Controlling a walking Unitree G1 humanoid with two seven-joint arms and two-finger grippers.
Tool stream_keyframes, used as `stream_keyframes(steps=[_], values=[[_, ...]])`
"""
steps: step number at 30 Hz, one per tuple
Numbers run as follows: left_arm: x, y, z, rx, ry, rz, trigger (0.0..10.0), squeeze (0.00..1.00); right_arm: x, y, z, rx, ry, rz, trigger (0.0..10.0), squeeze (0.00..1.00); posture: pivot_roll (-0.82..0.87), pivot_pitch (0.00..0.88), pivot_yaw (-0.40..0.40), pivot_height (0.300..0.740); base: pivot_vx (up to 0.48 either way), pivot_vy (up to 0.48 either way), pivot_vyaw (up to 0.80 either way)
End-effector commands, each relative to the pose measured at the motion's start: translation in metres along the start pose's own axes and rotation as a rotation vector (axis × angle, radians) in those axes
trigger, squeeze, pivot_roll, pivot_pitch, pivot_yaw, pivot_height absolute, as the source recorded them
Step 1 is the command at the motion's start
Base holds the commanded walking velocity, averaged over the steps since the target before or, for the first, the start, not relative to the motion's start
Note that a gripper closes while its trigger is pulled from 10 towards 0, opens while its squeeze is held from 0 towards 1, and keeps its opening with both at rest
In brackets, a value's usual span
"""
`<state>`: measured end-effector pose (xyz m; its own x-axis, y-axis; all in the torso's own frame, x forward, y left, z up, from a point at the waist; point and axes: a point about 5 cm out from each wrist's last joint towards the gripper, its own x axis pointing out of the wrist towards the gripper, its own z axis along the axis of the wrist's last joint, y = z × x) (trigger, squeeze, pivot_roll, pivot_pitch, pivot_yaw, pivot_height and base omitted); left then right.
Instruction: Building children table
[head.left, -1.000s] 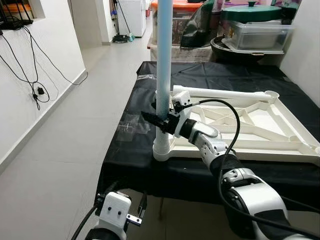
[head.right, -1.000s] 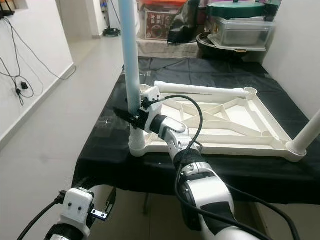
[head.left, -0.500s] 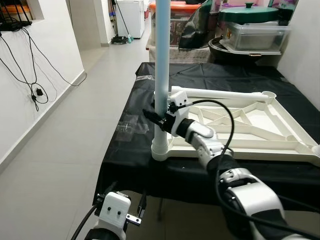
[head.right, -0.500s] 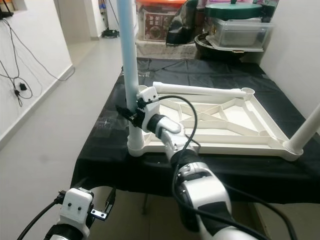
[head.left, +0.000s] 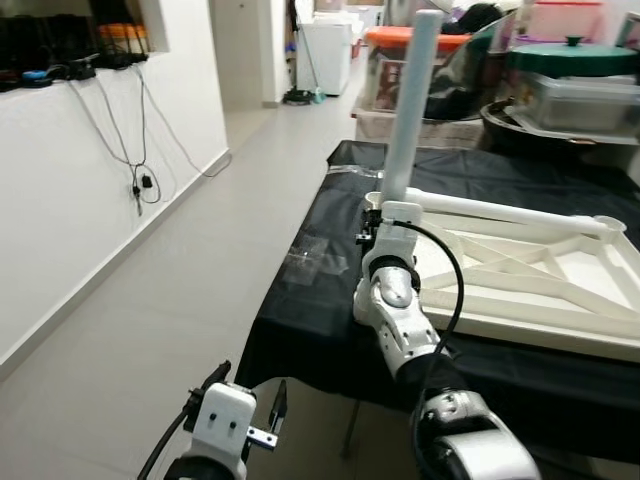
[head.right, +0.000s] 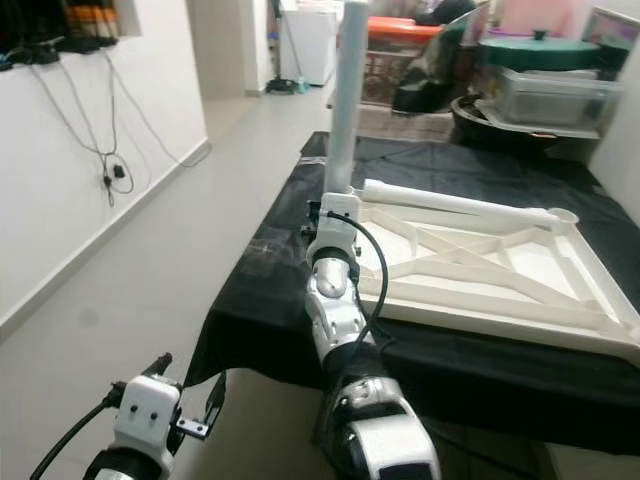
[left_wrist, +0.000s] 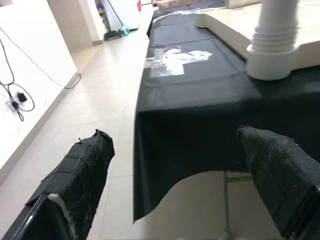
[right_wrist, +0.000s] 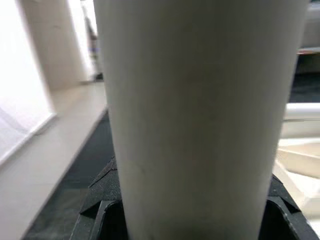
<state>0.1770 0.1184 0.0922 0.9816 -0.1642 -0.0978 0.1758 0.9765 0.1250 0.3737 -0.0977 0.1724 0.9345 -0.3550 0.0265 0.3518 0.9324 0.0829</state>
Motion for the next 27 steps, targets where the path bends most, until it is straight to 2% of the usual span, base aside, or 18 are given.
stream_keyframes(steps=[1, 3, 7, 8, 10, 11, 15, 16, 17, 22, 23, 26, 27], values=[[0.0, -0.001, -0.002, 0.003, 0.007, -0.005, 10.0, 0.0, -0.009, -0.009, -0.033, 0.05, 0.191, -0.137, 0.0, 0.0, 0.11, 0.0, -0.041, 0.74, 0.0, 0.0, 0.0], [0.001, -0.001, -0.002, 0.005, 0.008, -0.005, 10.0, 0.0, -0.014, -0.002, -0.032, 0.06, 0.219, -0.15, 0.0, 0.0, 0.11, 0.0, -0.041, 0.74, 0.0, 0.0, 0.0], [0.001, 0.0, -0.001, 0.005, 0.007, -0.004, 10.0, 0.0, -0.019, 0.002, -0.029, 0.059, 0.225, -0.145, 0.0, 0.0, 0.12, 0.0, -0.039, 0.74, 0.0, 0.0, 0.0], [0.001, 0.0, -0.001, 0.006, 0.007, -0.005, 10.0, 0.0, -0.019, 0.002, -0.029, 0.059, 0.222, -0.122, 3.7, 0.0, 0.12, 0.0, -0.037, 0.74, 0.0, 0.0, 0.0], [0.001, 0.0, -0.001, 0.006, 0.007, -0.006, 10.0, 0.0, -0.02, 0.002, -0.029, 0.058, 0.221, -0.108, 3.7, 0.0, 0.12, 0.0, -0.037, 0.74, 0.0, 0.0, 0.0], [0.001, 0.0, -0.002, 0.006, 0.008, -0.007, 10.0, 0.0, -0.018, 0.002, -0.029, 0.062, 0.229, -0.093, 10.0, 0.0, 0.12, 0.0, -0.037, 0.74, 0.0, 0.0, 0.0], [0.001, -0.001, -0.002, 0.006, 0.009, -0.009, 10.0, 0.0, -0.016, 0.001, -0.026, 0.048, 0.191, -0.02, 10.0, 0.0, 0.12, 0.0, -0.037, 0.74, 0.0, 0.0, 0.0], [0.001, 0.0, -0.002, 0.007, 0.009, -0.009, 10.0, 0.0, -0.015, 0.003, -0.024, 0.044, 0.167, 0.041, 10.0, 0.0, 0.12, 0.0, -0.036, 0.74, 0.0, 0.0, 0.0], [0.001, 0.0, -0.002, 0.007, 0.01, -0.01, 10.0, 0.0, -0.014, 0.004, -0.023, 0.046, 0.151, 0.091, 10.0, 1.0, 0.12, 0.0, -0.036, 0.74, 0.0, 0.0, 0.0], [0.001, 0.0, -0.002, 0.009, 0.012, -0.012, 10.0, 0.0, -0.009, 0.003, -0.017, 0.035, 0.106, 0.181, 10.0, 1.0, 0.12, 0.0, -0.036, 0.74, 0.0, 0.0, 0.0], [0.001, 0.0, -0.003, 0.009, 0.011, -0.014, 10.0, 0.0, -0.003, -0.002, -0.012, -0.002, 0.073, 0.212, 10.0, 0.0, 0.12, 0.0, -0.032, 0.74, 0.0, 0.0, 0.0], [0.001, 0.0, -0.003, 0.009, 0.011, -0.015, 10.0, 0.0, 0.001, -0.004, -0.011, -0.028, 0.065, 0.233, 10.0, 0.0, 0.12, 0.0, -0.032, 0.74, 0.0, 0.0, 0.0], [0.002, 0.0, -0.003, 0.01, 0.01, -0.015, 10.0, 0.0, 0.002, -0.003, -0.008, -0.026, 0.044, 0.289, 10.0, 0.0, 0.11, 0.0, -0.032, 0.74, 0.0, 0.0, 0.0]])
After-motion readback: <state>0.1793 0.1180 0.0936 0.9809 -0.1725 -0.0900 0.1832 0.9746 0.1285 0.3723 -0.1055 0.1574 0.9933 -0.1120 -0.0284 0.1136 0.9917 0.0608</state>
